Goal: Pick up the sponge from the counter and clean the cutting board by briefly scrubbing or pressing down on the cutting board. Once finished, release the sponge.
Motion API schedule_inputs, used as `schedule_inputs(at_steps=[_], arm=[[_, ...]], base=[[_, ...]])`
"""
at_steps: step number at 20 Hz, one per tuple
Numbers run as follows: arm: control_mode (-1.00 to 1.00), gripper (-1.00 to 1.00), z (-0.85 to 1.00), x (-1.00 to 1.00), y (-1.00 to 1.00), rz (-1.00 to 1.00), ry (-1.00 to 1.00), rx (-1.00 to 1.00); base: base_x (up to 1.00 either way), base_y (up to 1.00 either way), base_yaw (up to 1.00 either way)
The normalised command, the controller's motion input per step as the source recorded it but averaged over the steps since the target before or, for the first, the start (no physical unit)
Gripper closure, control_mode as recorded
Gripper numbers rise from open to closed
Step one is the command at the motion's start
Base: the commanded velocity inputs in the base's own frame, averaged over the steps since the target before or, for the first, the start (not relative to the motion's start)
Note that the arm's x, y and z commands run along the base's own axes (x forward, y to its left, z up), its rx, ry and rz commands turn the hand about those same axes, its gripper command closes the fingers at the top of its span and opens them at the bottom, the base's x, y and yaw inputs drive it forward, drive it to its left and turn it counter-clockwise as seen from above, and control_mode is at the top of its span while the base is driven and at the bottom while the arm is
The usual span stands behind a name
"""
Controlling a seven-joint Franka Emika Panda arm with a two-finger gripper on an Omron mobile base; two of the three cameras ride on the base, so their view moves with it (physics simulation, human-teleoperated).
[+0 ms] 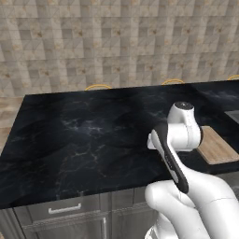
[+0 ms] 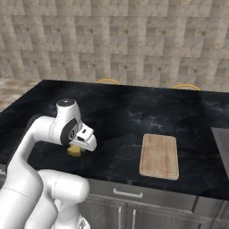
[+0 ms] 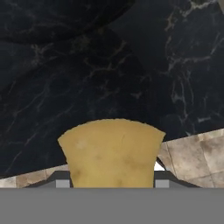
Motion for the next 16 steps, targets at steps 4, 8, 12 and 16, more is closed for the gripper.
schedule_inputs(at_steps=[4,8,12,16], arm=[[-1.00,1.00,0.15,0.00,0.00,0.00,0.00,0.00],[-1.00,1.00,0.26,0.00,-0.16,0.00,0.00,0.00],[-1.00,1.00,0.00,0.15,-0.67,-0.09,0.06,0.00],[-1.00,1.00,0.00,0.00,-0.99,-0.01,0.02,0.00]], base=[[0.00,0.00,0.00],[0.00,0.00,0.00],[0.00,0.00,0.00],[0.00,0.00,0.00]])
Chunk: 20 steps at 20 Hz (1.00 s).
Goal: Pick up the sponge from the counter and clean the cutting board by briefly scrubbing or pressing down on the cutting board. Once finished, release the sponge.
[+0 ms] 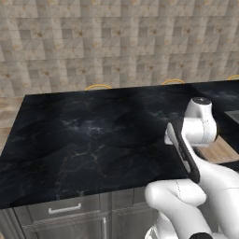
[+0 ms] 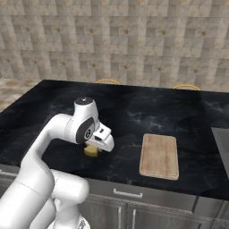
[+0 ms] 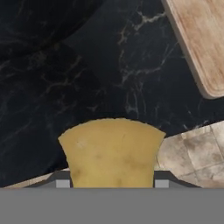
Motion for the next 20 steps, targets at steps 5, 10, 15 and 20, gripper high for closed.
schedule_inputs(at_steps=[5,10,15,20], arm=[[-1.00,1.00,-0.03,0.00,-1.00,0.00,0.00,0.00],[-1.00,1.00,-0.06,0.00,-1.00,0.00,0.00,0.00],[-1.00,1.00,-0.13,0.00,-0.95,0.00,0.00,0.00],[-1.00,1.00,-0.23,0.11,-0.40,0.00,0.00,0.00]], base=[[0.00,0.00,0.00],[0.00,0.00,0.00],[0.00,0.00,0.00],[0.00,0.00,0.00]])
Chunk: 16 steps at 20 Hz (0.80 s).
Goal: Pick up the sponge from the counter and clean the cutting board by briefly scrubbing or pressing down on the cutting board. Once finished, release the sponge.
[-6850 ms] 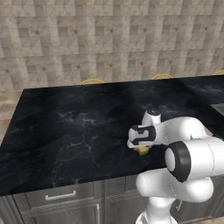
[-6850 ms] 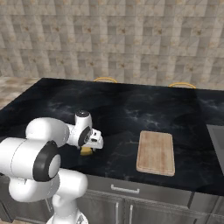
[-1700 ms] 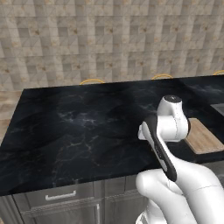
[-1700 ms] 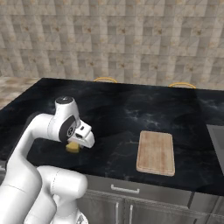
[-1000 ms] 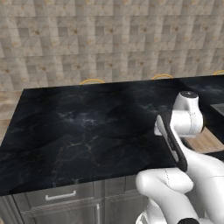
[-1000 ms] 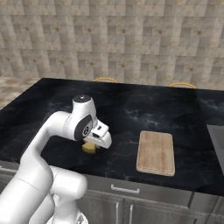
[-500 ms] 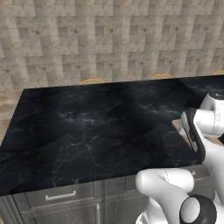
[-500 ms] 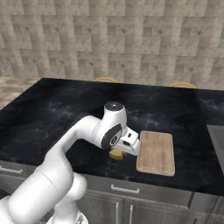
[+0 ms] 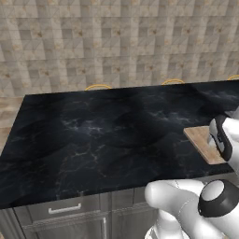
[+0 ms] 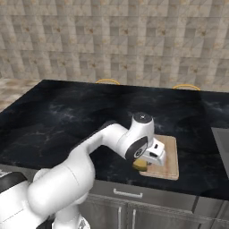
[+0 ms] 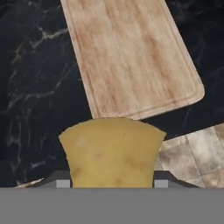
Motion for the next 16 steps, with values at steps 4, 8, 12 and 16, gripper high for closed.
schedule_inputs(at_steps=[4,8,12,16], arm=[[-1.00,1.00,-0.32,0.32,0.00,0.00,0.00,-0.02],[-1.00,1.00,-0.45,0.32,0.00,0.00,0.00,-0.03],[-1.00,1.00,-0.49,0.23,0.00,0.00,0.00,0.00],[-1.00,1.00,-0.52,0.13,0.00,0.00,0.00,-0.01]], base=[[0.00,0.00,0.00],[0.00,0.00,0.00],[0.00,0.00,0.00],[0.00,0.00,0.00]])
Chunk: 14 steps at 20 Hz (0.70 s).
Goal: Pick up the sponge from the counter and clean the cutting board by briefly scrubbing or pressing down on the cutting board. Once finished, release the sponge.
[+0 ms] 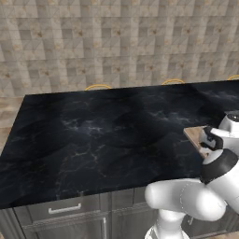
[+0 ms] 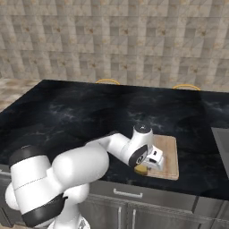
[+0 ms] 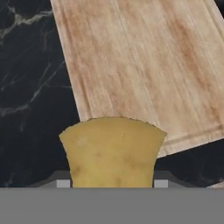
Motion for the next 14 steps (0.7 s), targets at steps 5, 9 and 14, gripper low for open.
schedule_inputs(at_steps=[5,9,14], arm=[[-1.00,1.00,-0.12,0.12,-0.20,0.00,0.00,0.00],[-1.00,1.00,0.06,0.36,-0.37,0.00,0.00,0.04],[-1.00,1.00,-0.01,0.56,-0.24,0.00,0.00,0.02]], base=[[0.00,0.00,0.00],[0.00,0.00,0.00],[0.00,0.00,0.00]])
